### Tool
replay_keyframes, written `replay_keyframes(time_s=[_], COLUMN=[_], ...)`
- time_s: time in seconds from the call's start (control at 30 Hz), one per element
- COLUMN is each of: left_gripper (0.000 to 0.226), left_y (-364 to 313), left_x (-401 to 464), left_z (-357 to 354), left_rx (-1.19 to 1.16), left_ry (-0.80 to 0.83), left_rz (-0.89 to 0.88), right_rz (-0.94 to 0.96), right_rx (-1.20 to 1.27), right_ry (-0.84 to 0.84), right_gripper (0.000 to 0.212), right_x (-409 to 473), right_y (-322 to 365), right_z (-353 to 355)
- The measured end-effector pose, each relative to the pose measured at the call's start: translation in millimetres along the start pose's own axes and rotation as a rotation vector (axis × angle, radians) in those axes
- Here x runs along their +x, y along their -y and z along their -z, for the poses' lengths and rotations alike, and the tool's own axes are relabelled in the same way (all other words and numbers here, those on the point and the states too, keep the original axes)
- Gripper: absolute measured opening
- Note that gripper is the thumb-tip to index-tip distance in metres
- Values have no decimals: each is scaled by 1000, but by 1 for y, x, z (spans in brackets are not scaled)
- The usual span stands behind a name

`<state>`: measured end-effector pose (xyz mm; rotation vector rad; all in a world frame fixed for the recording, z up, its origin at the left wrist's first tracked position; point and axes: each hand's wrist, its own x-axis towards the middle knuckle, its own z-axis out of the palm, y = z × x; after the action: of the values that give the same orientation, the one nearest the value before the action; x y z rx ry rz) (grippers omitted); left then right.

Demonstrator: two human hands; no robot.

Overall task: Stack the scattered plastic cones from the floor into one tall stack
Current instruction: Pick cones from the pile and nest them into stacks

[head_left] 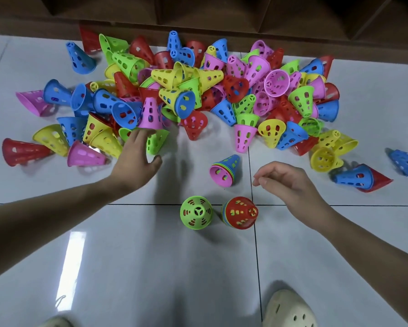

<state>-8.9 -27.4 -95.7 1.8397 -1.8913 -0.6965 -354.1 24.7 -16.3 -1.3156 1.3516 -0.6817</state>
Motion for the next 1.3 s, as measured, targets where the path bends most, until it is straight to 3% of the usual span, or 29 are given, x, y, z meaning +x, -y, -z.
replay_keyframes(time_s=[0.13,0.4,0.5,0.57,0.73,0.87,0.97,1.07,1.2,1.3], left_gripper=[80,81,82,81,86,104,101,89,84,81], left_y=[19,19,15,13,14,12,11,9,7,16], left_x=[12,38,40,37,19,12,13,17,10,1], left_z=[-6,-5,-9,-14,-25,-28,-24,-19,-16,-18], left_rx=[118,419,515,534,418,480,502,501,536,475], left_ry=[54,115,171,238,340,302,348,421,393,464], left_rz=[-5,22,40,61,81,-29,-288,-367,-298,-211], right_rz=[-53,-204,-335,-454,-704,-766,-782,-804,-812,-812], right_rx=[-53,-298,-420,-395,-147,-94,-80,-41,-4,20], right_ry=[-48,-88,-89,-77,-91,-67,-67,-58,-16,-23], right_gripper=[9,9,26,42,57,66,71,63,43,37], right_x=[21,68,81,88,96,100,106,114,122,122], right_y=[-6,-39,-52,-60,-62,-59,-56,-50,-44,-44], right_z=[-5,-26,-31,-35,-45,-51,-57,-66,-77,-78])
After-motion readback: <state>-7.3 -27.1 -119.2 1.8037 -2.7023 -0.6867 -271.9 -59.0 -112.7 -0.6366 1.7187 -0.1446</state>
